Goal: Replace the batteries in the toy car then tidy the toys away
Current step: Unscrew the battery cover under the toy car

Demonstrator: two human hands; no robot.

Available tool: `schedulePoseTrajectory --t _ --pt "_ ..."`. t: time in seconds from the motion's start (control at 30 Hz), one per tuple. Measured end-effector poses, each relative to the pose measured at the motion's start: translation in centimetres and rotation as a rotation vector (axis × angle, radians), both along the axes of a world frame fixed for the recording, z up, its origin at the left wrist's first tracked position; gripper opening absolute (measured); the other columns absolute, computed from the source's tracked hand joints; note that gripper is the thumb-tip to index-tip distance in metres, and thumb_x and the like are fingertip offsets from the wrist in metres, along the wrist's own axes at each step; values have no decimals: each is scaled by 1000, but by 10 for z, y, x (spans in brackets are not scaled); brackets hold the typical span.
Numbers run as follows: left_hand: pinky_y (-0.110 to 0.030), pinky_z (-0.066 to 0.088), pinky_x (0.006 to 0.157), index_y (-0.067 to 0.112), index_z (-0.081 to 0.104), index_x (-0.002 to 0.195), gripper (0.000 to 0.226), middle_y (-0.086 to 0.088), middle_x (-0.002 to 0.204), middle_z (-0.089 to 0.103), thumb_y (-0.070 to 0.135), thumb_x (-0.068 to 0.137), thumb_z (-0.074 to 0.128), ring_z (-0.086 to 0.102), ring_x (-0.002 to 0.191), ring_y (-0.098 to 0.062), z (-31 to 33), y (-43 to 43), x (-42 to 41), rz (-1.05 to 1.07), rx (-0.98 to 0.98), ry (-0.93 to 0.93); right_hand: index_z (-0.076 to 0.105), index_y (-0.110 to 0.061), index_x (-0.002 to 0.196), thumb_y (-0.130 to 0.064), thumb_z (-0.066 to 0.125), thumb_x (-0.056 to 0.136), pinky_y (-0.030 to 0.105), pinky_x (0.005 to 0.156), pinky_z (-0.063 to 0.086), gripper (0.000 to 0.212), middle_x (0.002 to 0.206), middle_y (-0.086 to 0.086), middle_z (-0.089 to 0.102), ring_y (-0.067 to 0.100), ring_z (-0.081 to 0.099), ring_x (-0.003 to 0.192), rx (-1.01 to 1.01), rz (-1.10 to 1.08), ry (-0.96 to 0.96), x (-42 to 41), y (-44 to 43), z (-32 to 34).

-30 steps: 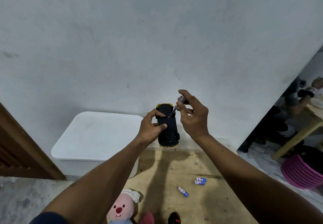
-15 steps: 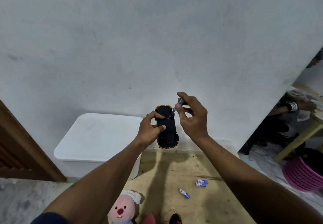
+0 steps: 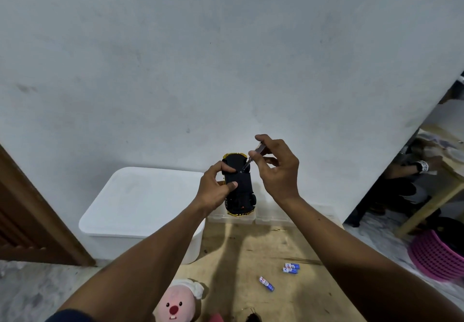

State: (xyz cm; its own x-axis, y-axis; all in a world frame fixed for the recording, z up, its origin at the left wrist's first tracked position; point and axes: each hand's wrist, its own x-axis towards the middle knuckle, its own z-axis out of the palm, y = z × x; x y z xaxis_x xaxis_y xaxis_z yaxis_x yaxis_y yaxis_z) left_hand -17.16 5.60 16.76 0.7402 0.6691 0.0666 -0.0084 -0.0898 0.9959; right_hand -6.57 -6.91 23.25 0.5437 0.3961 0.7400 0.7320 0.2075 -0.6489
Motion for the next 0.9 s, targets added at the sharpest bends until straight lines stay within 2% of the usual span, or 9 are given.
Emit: schedulePoseTrajectory --t 0.07,0.17,0.33,0.53,0.7,0.77,0.9 --pt "-51 61 78 24 62 93 30 -10 116 67 -2 79 70 72 81 -28 0 0 0 -1 3 -2 67 -14 120 0 71 88 26 68 58 35 90 4 62 22 68 83 -19 -8 -3 2 1 -1" --pt "-47 61 75 22 62 94 30 -9 114 68 -3 80 71 73 81 -28 1 -1 1 3 9 0 64 -11 124 6 63 90 33 69 60 39 91 5 63 23 68 82 -35 11 -12 3 1 -2" --pt "-54 61 79 25 63 93 31 -8 115 68 0 79 72 74 85 -32 1 -2 2 -7 -4 9 68 -12 118 0 75 84 33 72 61 36 95 6 61 20 67 85 -5 9 -25 2 0 1" --pt "-59 59 78 25 63 93 29 -10 114 68 7 72 72 73 86 -36 4 -4 2 -23 -14 0 61 -11 130 6 63 89 38 75 61 44 91 5 63 21 67 89 -29 20 -12 1 2 -1" --pt "-58 60 79 26 63 92 28 -10 114 69 7 73 71 74 86 -35 7 -4 1 -24 -19 2 67 -15 118 -2 75 85 37 75 61 37 91 4 60 22 66 85 -2 13 -34 -3 2 3" --pt "-58 60 79 26 63 92 29 -10 114 69 7 73 71 73 86 -36 6 -3 0 -22 -20 5 68 -14 117 -1 75 85 36 73 61 35 88 4 60 21 66 82 -2 -9 -25 -2 2 2" --pt "-55 61 78 26 63 92 29 -11 113 69 3 75 71 73 84 -33 5 -3 -1 -17 -21 5 59 -11 132 5 64 90 33 76 61 46 90 4 63 21 68 90 -38 11 18 1 4 1"
